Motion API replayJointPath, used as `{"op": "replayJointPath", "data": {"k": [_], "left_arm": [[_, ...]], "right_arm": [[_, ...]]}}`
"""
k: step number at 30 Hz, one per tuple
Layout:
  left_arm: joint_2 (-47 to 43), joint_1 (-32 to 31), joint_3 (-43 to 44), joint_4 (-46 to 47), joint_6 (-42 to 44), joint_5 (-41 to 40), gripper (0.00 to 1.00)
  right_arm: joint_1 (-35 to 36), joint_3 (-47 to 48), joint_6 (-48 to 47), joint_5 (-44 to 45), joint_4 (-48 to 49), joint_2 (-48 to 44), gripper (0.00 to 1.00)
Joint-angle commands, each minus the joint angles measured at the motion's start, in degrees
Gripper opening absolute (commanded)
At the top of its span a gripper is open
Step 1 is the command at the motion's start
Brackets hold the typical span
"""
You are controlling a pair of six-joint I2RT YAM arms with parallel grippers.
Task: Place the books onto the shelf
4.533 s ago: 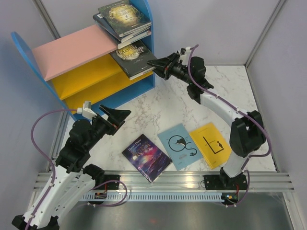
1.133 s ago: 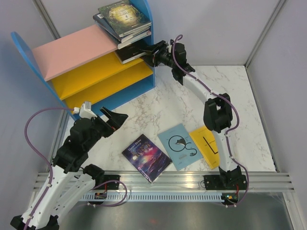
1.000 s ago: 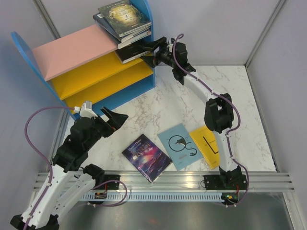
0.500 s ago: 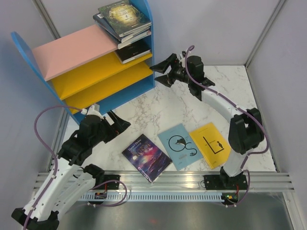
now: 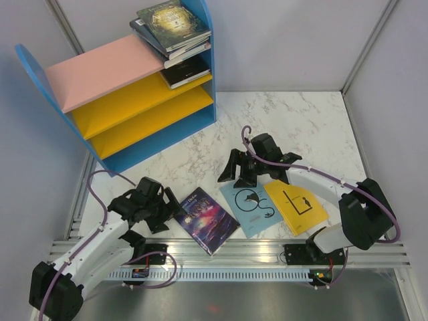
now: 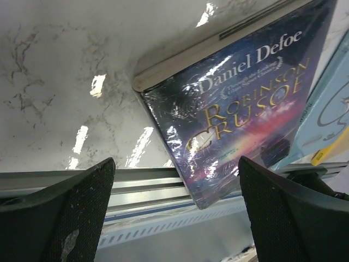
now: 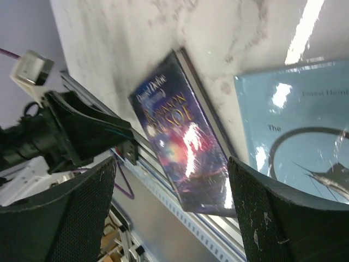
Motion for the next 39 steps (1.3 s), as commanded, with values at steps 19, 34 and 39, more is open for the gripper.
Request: {"op": "replayJointPath", "data": {"k": [19,34,39], "left_arm": [[29.0,-8.3,5.8,29.7,-2.9,4.4,0.95],[19.1,-9.0,-10.8,38.0,-9.0,2.9,0.95],[19.2,-10.3,-15.8,52.8,-13.8,3.2,0.97]], "right_arm": [[4.3,-10.3,-8.1,4.2,0.1,2.3,0.85],[5.7,-19.2,-4.4,3.4,8.9,7.5,0.84],[6.0,-19.4,-4.6,2.7,8.9,9.9,0.84]]}}
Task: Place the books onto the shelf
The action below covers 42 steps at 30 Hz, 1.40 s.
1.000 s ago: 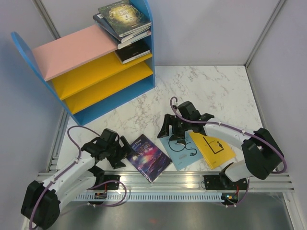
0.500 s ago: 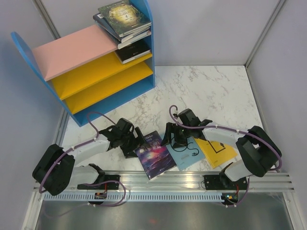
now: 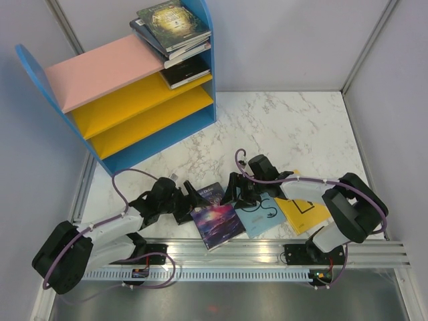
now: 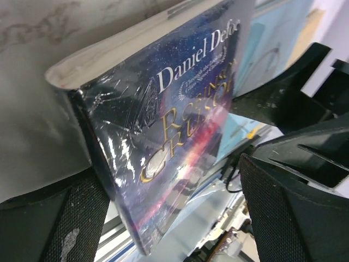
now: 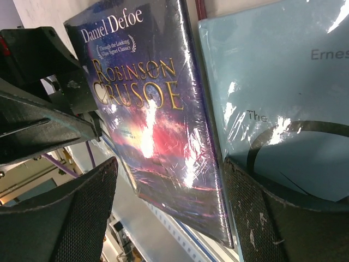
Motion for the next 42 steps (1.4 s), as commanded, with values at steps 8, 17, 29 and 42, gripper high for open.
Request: {"op": "replayJointPath", "data": {"k": [8,17,29,42], "left_arm": [[-4.9,-1.2,-7.9,16.5,-5.1,-4.6,0.85],[-6.0,-1.2,-10.8,30.0,-6.6,-2.1,0.59],[8.6,-1.2,-10.5,54.9,-11.5,3.7,0.29],[-16.9,5.6,1.1,13.5,-3.9,-1.0,0.02]], "right_arm": [[1.2,-4.5,-2.2,6.5,-4.5,5.6,0.83],[1.2,-2.6,0.2,5.9,-3.9,4.2,0.83],[1.2,-2.7,4.3,4.1,-1.6,-0.7,0.83],[-10.8,10.0,3.2,5.9,-18.1,-19.7,0.96]]}}
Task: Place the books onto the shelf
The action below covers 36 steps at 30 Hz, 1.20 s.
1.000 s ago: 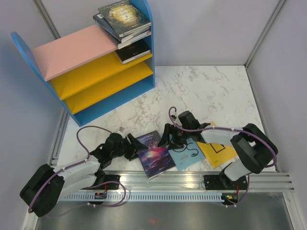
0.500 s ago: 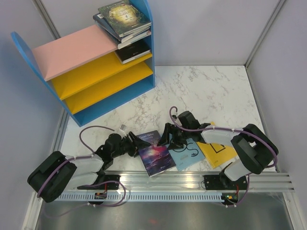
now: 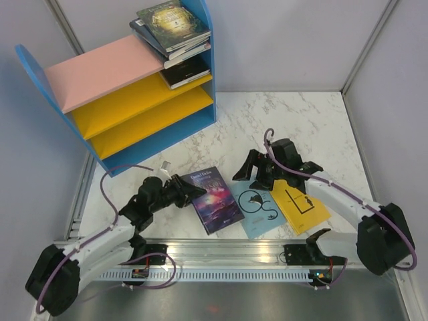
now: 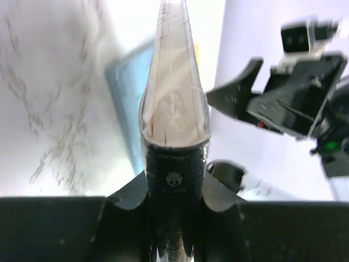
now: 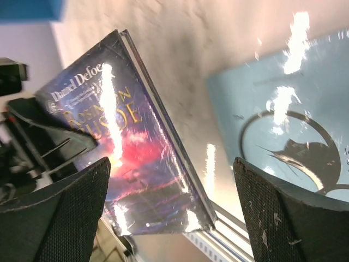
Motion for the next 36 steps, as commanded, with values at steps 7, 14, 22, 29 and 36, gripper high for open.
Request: {"op": "replayJointPath", "data": {"k": [7,14,22,29,36], "left_arm": [[-7.6,9.1,10.1,-1.9,-6.8,1.5,0.02],[-4.4,9.2,14.3,4.6,-10.0,0.6,0.02],[-3.4,9.4,16.2,7.8,-12.5,0.1,0.02],[-2.8,10.2,13.2,14.3,-17.0,-1.8,0.02],[0.5,10.2,11.1,21.1,-20.1,-2.4,0.02]], "right_arm": [[-1.1,4.5,13.0,-3.0,5.8,-7.6,0.97],[-1.1,2.7,18.1,-4.1,10.6,-10.0,0.97],[-1.2,1.4,17.8,-3.1,8.7,-11.3,0.97],[-1.2,2.3,19.8,-4.5,10.6,-11.2,0.96],[0.0,-2.2,32.6,-6.3,26.5,-12.4,0.90]]}}
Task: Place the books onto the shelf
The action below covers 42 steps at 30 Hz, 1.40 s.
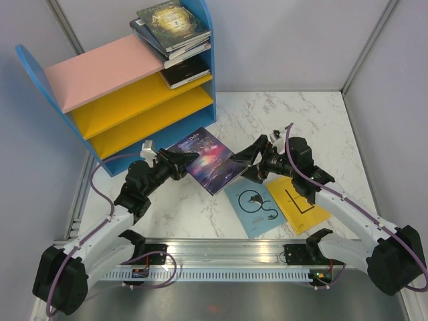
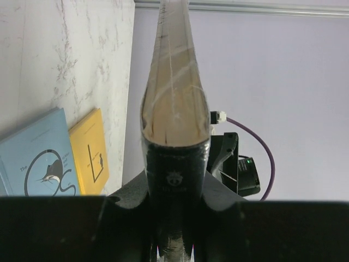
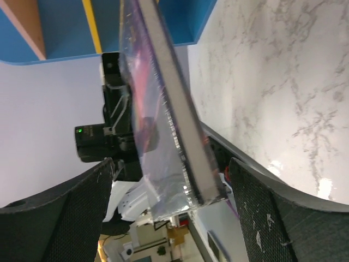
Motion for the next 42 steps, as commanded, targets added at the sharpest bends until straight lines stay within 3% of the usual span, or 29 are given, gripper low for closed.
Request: {"op": "replayJointPath", "data": {"k": [1,7,14,18,21,22,27,31,35,38,40,42], "left_arm": [[1.6,0.2,0.8,13.5,-5.7,-0.3,0.02],[4.0,0.2,1.0,16.1,-6.3,-0.1,0.02],[6.4,0.2,1.7,17.1,-6.0,1.8,0.02],[6.8,0.1,0.5,17.4,-6.1,3.1,0.02],[7.0,0.1,0.1,17.4,-6.1,3.7,0.02],[7.1,0.1,0.1,17.3,-6.1,4.1,0.02],[8.8,0.1,2.8,16.0,-3.9,9.7,0.02],[9.9,0.1,8.1,6.8,0.9,15.3,0.02],[7.8,0.1,9.9,-0.3,5.5,15.3,0.04],[6.6,0.2,10.5,-3.8,7.6,15.8,0.14],[6.3,0.2,10.7,-5.1,9.0,16.7,0.51],[6.2,0.2,11.9,-8.8,11.5,18.5,0.77]], "right_arm": [[0.9,-1.5,8.5,-0.8,11.8,-1.6,0.89],[1.8,-0.7,13.2,0.1,19.0,-1.0,0.70],[1.9,0.5,15.7,1.8,23.1,0.0,0.38],[2.0,1.4,15.6,3.2,24.0,0.8,0.30],[2.1,1.6,15.7,4.0,24.7,1.1,0.11],[2.0,1.6,15.8,4.1,24.8,1.1,0.00],[2.1,1.6,15.6,5.7,24.2,0.1,0.00],[2.0,1.6,15.1,7.1,22.6,-0.8,0.00],[2.0,1.2,15.0,8.7,22.3,-1.4,0.00],[2.0,1.3,15.1,9.8,22.6,-1.4,0.00],[2.0,1.3,15.7,10.3,23.3,-1.4,0.00],[2.0,1.6,16.0,10.9,24.1,-1.4,0.00]]}}
